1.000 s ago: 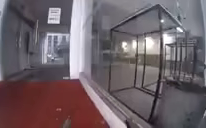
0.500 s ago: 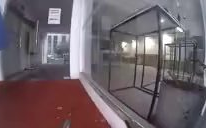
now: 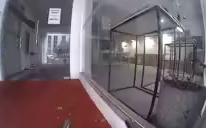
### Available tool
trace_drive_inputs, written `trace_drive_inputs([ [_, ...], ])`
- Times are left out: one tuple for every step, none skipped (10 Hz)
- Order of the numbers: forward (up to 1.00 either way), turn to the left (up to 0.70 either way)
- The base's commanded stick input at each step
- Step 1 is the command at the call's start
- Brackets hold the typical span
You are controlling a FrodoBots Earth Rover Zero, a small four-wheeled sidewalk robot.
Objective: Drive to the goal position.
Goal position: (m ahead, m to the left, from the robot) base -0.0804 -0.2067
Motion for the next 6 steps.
trace_drive_inputs([
  [0.05, 0.21],
  [0.10, 0.40],
  [0.14, 0.56],
  [0.14, 0.56],
  [0.14, 0.56],
  [0.14, 0.56],
])
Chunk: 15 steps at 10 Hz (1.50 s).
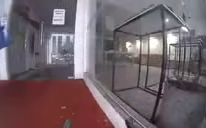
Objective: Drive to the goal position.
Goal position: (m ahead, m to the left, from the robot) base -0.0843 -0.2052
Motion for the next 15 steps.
trace_drive_inputs([
  [0.14, 0.56],
  [0.14, 0.56],
  [0.14, 0.56],
  [0.14, 0.56],
  [0.15, 0.59],
  [0.15, 0.61],
  [0.16, 0.64],
  [0.18, 0.69],
  [0.19, 0.74],
  [0.20, 0.78],
  [0.21, 0.83],
  [0.21, 0.85],
  [0.21, 0.85],
  [0.21, 0.85],
  [0.21, 0.85],
])
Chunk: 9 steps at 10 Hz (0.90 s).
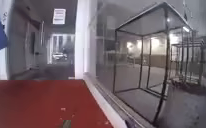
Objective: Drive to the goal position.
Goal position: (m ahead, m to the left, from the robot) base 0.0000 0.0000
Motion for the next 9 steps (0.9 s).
trace_drive_inputs([
  [0.21, 0.85],
  [0.21, 0.85],
  [0.21, 0.85],
  [0.21, 0.85],
  [0.21, 0.85],
  [0.21, 0.85],
  [0.21, 0.85],
  [0.22, 0.87],
  [0.22, 0.87],
])
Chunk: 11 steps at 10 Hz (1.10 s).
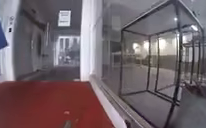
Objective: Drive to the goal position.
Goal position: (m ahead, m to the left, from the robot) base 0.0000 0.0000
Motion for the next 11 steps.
trace_drive_inputs([
  [0.21, 0.86],
  [0.21, 0.85],
  [0.22, 0.86],
  [0.22, 0.87],
  [0.22, 0.87],
  [0.22, 0.88],
  [0.22, 0.89],
  [0.22, 0.91],
  [0.23, 0.93],
  [0.23, 0.94],
  [0.23, 0.94],
])
